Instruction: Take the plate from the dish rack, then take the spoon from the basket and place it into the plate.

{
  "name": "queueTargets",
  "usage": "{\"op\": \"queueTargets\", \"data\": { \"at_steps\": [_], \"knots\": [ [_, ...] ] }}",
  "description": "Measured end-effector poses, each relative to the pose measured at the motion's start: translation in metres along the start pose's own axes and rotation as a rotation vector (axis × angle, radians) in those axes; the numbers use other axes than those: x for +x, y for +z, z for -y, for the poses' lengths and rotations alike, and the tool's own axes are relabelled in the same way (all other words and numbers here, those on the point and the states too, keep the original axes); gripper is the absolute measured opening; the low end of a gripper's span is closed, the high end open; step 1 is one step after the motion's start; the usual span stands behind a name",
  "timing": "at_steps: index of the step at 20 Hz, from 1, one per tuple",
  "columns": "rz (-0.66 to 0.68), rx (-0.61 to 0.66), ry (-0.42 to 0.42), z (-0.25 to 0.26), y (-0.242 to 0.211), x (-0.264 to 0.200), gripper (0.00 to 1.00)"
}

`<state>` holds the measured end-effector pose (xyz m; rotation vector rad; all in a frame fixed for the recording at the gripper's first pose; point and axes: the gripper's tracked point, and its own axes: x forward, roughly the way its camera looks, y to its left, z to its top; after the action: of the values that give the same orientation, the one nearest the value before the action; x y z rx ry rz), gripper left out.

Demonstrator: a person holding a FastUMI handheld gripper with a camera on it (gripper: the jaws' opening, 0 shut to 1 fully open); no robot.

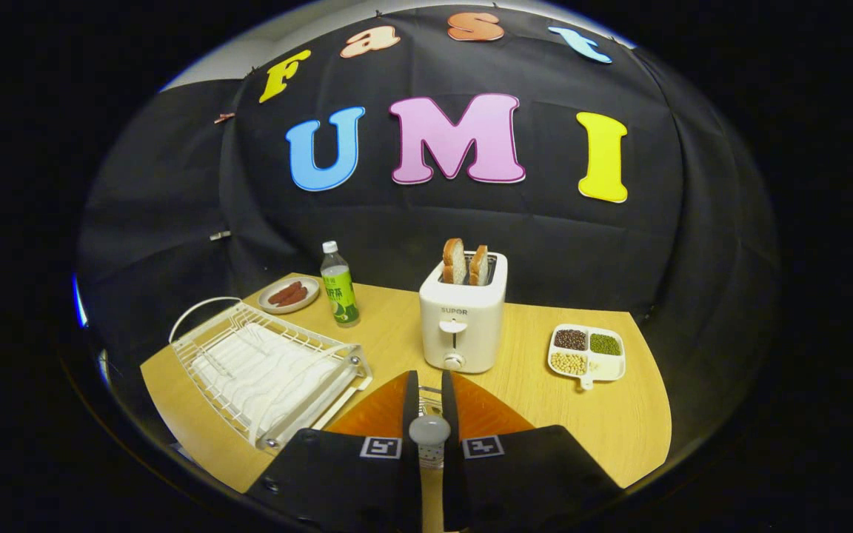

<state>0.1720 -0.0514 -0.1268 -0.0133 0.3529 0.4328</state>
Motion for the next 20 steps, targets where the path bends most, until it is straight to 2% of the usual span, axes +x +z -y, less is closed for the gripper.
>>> {"op": "queueTargets", "data": {
  "at_steps": [5,10,15,20],
  "knots": [
    [0.024,-0.017,0.060,-0.008,0.025,-0.025,0.15],
    [0.015,-0.029,0.150,-0.035,0.022,-0.050,0.15],
    [-0.060,-0.036,0.241,-0.072,-0.022,-0.063,0.15],
    [-0.116,-0.051,0.281,-0.091,-0.063,-0.061,0.15]
  ]
}}
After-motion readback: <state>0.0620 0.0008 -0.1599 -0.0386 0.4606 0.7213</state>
